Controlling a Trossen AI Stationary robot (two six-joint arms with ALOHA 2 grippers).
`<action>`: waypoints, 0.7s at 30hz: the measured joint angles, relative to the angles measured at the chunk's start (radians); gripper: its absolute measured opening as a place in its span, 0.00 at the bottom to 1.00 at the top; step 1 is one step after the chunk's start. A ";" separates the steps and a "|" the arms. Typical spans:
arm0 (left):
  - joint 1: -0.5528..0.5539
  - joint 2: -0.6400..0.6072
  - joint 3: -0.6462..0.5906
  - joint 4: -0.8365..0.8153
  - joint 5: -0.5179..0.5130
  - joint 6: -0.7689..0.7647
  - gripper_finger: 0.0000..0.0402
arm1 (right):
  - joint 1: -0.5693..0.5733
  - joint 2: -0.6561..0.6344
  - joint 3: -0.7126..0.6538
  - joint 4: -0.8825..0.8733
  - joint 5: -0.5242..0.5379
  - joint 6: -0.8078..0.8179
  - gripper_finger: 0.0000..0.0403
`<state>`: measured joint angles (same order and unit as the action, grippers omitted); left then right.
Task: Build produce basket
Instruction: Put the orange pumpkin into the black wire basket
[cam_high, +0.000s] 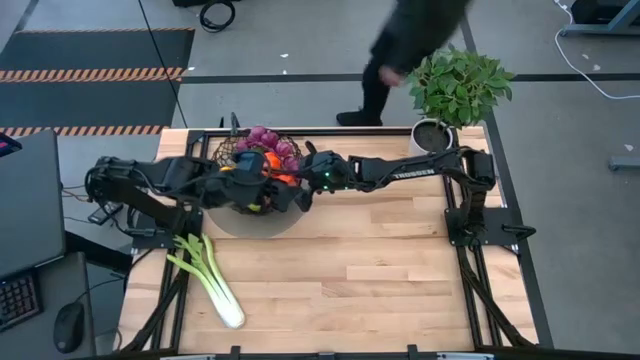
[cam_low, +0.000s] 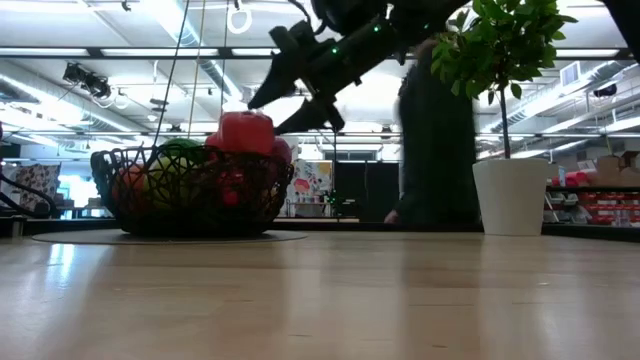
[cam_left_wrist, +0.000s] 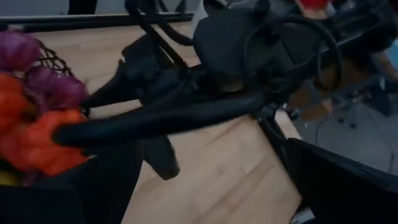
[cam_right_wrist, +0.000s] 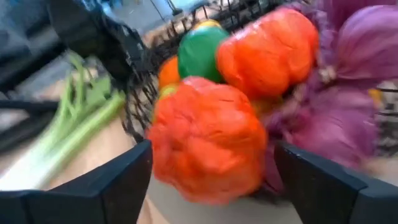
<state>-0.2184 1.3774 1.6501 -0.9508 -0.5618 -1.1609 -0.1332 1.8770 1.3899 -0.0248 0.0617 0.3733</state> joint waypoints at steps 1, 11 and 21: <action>0.003 -0.007 0.000 -0.007 0.010 0.019 1.00 | 0.001 0.010 0.000 0.016 0.000 0.027 0.84; 0.044 -0.077 0.000 -0.016 0.097 0.178 1.00 | 0.027 0.027 0.002 0.045 0.084 0.131 0.94; 0.019 -0.105 0.000 -0.045 0.127 0.177 1.00 | 0.020 0.057 -0.001 -0.004 0.136 0.167 0.93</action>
<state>-0.1993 1.2726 1.6501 -0.9955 -0.4350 -0.9836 -0.1136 1.9337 1.3888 -0.0284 0.1973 0.5404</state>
